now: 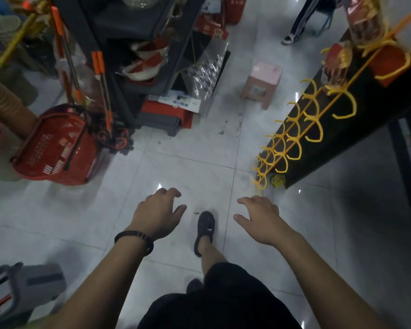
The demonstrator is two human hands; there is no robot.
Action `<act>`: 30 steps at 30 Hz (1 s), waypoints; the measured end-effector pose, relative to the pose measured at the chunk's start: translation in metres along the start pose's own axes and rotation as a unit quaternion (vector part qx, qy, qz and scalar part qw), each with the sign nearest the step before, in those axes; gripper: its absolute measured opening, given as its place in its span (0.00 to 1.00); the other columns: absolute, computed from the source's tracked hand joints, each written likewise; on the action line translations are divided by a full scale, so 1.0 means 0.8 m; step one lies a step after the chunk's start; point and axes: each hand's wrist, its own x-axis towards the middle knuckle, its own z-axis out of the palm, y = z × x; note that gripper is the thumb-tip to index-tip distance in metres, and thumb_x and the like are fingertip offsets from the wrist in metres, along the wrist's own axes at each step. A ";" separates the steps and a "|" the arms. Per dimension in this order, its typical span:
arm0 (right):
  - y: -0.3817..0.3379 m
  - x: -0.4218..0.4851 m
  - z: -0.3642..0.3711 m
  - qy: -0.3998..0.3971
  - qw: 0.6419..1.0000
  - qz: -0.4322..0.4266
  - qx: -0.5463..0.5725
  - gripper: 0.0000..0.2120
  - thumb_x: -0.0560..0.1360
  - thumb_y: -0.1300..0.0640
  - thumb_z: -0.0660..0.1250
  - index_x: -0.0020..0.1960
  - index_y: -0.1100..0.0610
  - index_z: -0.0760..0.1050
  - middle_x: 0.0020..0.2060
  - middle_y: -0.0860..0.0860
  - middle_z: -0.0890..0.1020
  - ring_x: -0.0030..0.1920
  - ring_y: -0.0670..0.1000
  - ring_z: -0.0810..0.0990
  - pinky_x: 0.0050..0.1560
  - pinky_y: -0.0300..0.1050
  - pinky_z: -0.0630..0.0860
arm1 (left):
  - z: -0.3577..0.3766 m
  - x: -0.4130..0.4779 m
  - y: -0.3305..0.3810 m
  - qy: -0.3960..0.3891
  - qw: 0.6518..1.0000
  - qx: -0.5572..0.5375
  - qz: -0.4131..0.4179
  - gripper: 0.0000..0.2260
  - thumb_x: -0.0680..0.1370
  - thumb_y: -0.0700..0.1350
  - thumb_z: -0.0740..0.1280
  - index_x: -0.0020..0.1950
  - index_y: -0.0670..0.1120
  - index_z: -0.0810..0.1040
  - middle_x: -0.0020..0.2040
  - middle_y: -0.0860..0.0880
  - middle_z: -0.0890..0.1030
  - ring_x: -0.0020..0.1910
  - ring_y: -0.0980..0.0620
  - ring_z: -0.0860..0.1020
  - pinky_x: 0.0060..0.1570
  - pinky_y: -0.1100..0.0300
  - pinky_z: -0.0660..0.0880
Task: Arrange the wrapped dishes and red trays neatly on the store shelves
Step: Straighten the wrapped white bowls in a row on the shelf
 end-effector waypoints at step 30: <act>-0.044 0.625 -0.445 0.020 0.997 0.037 0.065 0.29 0.84 0.40 0.62 0.81 0.51 0.63 0.76 0.53 0.69 0.75 0.55 0.68 0.77 0.51 0.66 | -0.325 0.746 0.065 -0.053 0.996 0.001 0.071 0.20 0.81 0.62 0.66 0.70 0.56 0.75 0.66 0.51 0.76 0.62 0.47 0.79 0.62 0.47 0.78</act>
